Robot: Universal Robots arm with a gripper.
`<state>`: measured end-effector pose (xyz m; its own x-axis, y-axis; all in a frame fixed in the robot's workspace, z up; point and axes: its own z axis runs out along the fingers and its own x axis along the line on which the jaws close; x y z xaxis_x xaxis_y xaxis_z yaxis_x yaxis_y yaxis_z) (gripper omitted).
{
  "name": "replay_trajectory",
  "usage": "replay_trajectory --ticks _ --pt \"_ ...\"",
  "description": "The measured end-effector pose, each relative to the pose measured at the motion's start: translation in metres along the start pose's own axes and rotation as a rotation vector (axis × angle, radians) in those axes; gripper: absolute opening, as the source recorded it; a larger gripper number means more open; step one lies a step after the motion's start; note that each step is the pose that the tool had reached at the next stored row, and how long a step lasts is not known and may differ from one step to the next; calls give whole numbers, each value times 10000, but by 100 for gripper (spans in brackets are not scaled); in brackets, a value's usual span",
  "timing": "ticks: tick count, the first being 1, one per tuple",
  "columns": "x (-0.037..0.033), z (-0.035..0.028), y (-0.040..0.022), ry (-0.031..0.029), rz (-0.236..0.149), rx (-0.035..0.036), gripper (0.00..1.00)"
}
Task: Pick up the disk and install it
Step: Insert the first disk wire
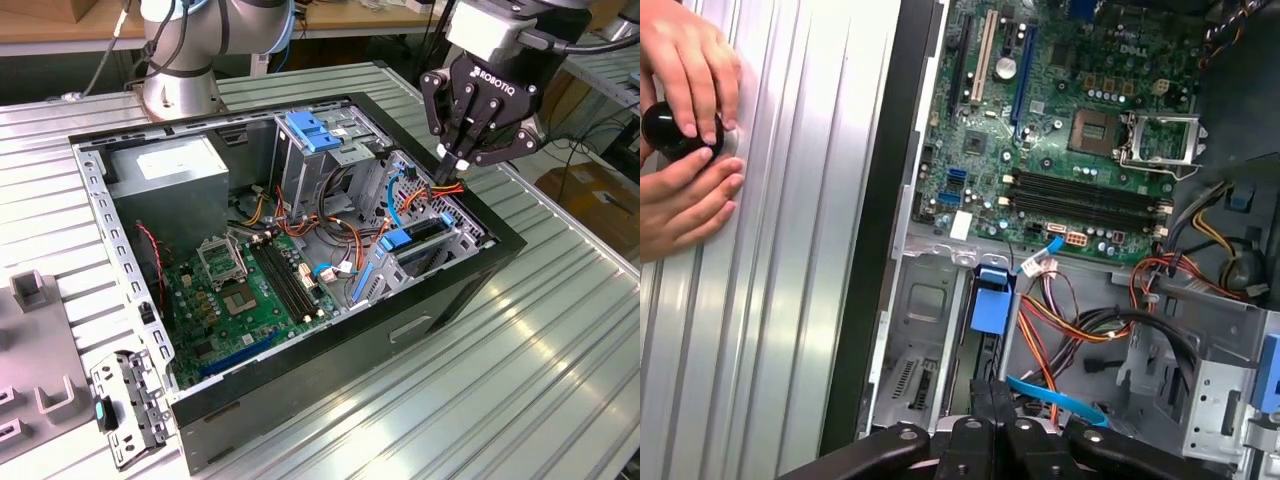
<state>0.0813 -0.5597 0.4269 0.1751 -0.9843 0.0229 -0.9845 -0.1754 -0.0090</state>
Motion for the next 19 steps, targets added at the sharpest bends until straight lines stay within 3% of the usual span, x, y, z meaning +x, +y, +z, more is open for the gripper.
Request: replay_trajectory --ticks 5,8,10,16,18,19 --pt "4 3 -135 -2 -254 6 11" --pt "2 -11 -153 -3 -555 12 11" --pt "-5 -81 -156 0 -565 12 11" --pt "-15 -80 -233 13 -804 14 11" --pt "-5 -52 -332 34 -946 13 11" --pt "-5 -24 -382 74 -1004 5 11"
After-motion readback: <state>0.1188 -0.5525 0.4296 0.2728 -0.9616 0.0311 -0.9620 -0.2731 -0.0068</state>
